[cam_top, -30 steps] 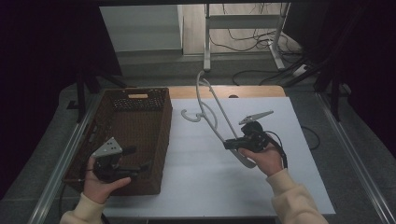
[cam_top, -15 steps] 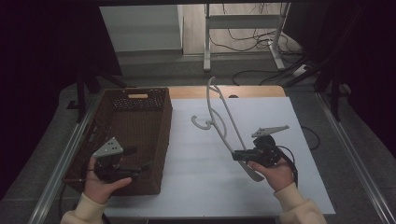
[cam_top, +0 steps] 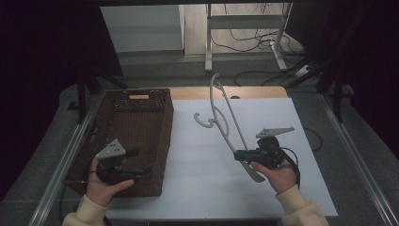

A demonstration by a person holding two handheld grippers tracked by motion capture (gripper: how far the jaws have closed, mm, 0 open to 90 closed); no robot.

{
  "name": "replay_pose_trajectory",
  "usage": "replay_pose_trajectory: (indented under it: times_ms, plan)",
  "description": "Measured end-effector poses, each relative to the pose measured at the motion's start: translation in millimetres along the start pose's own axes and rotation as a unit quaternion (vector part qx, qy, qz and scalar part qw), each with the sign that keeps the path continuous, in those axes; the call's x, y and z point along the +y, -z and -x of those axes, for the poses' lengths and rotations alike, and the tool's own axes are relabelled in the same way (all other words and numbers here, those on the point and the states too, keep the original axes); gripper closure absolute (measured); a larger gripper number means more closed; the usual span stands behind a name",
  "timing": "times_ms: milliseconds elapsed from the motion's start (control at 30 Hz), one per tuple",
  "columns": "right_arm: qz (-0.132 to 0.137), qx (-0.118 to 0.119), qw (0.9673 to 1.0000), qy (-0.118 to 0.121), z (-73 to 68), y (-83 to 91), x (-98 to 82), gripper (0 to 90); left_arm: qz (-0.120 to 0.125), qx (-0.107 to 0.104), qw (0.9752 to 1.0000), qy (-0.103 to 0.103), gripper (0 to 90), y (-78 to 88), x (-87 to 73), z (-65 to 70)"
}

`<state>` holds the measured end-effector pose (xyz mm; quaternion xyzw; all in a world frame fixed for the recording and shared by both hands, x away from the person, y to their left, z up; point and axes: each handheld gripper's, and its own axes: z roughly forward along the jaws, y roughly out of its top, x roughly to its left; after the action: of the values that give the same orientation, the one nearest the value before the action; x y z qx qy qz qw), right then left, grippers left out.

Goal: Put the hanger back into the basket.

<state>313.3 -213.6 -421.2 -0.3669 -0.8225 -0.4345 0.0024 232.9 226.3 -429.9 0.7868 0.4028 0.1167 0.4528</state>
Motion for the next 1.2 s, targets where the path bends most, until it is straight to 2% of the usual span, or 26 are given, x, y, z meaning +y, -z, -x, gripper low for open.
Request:
replay_pose_trajectory:
  times_ms: [133,267,600,867,1067,1200]
  plan:
    - [0.002,0.000,1.0000,-0.003,0.1,-0.3,-0.6,83.0,0.001,-0.001,1.0000,0.002,17.1,-0.1,0.3,0.4]
    - [0.008,0.004,1.0000,-0.003,-2.3,0.0,0.2,83.0,0.005,-0.015,0.9998,0.008,17.3,-3.7,2.2,3.0]
    - [0.026,0.017,0.9995,-0.011,-14.8,-1.3,-7.0,83.0,0.014,-0.053,0.9985,0.003,18.5,-24.0,21.6,23.6]
    - [0.042,0.021,0.9989,0.001,-25.0,-0.2,-9.3,83.0,0.019,-0.097,0.9950,0.011,19.8,-49.2,37.3,37.7]
    - [0.053,0.022,0.9983,0.004,-25.5,-0.2,-9.9,83.0,0.031,-0.111,0.9933,0.008,21.1,-65.2,51.8,48.7]
    - [0.056,0.022,0.9982,0.003,-25.4,-1.1,-10.2,83.0,0.037,-0.125,0.9913,0.014,22.0,-75.3,60.1,52.8]
